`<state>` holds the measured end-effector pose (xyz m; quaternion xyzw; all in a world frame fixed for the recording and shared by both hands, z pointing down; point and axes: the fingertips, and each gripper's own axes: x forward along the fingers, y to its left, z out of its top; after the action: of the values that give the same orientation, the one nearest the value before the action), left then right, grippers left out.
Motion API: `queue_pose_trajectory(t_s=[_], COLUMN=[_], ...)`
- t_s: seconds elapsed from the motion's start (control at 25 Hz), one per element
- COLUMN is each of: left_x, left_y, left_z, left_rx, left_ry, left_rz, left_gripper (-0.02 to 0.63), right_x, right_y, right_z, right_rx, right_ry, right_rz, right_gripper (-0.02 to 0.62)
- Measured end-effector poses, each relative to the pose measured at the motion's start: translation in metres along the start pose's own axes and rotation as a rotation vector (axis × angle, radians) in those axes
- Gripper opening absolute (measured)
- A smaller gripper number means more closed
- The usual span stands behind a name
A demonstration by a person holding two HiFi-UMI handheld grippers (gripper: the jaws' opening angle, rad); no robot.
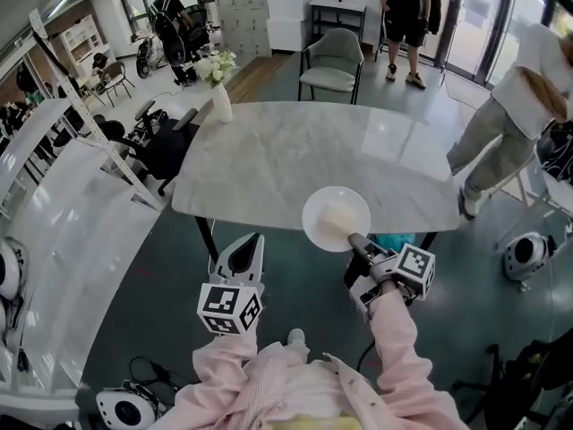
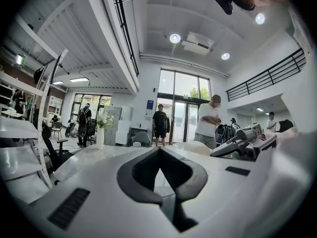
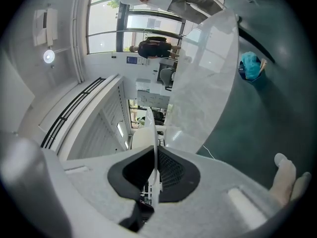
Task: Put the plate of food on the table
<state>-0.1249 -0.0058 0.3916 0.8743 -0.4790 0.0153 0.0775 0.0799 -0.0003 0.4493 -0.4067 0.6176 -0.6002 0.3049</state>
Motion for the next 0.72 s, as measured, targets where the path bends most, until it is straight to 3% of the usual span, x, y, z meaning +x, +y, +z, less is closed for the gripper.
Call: queue_pose_trajectory(t_s=[0.4,0.72], left_x=[0.088,0.163], left_y=[0.03,0.066], left_z=[0.004,0.003], left_rx=[-0.034,-0.076], left_ry=[0.008,0.029], left_rz=[-0.019,0.026], left_gripper=[0.0,0.0], right_x=[0.074,0.148], right_y=[-0.004,-0.009], right_z=[0.055,0.11], right_rx=[-0.001,-0.021], right_ry=[0.021,0.073], right_rz=[-0.013,-0.027], right_gripper=[0.015,0.015])
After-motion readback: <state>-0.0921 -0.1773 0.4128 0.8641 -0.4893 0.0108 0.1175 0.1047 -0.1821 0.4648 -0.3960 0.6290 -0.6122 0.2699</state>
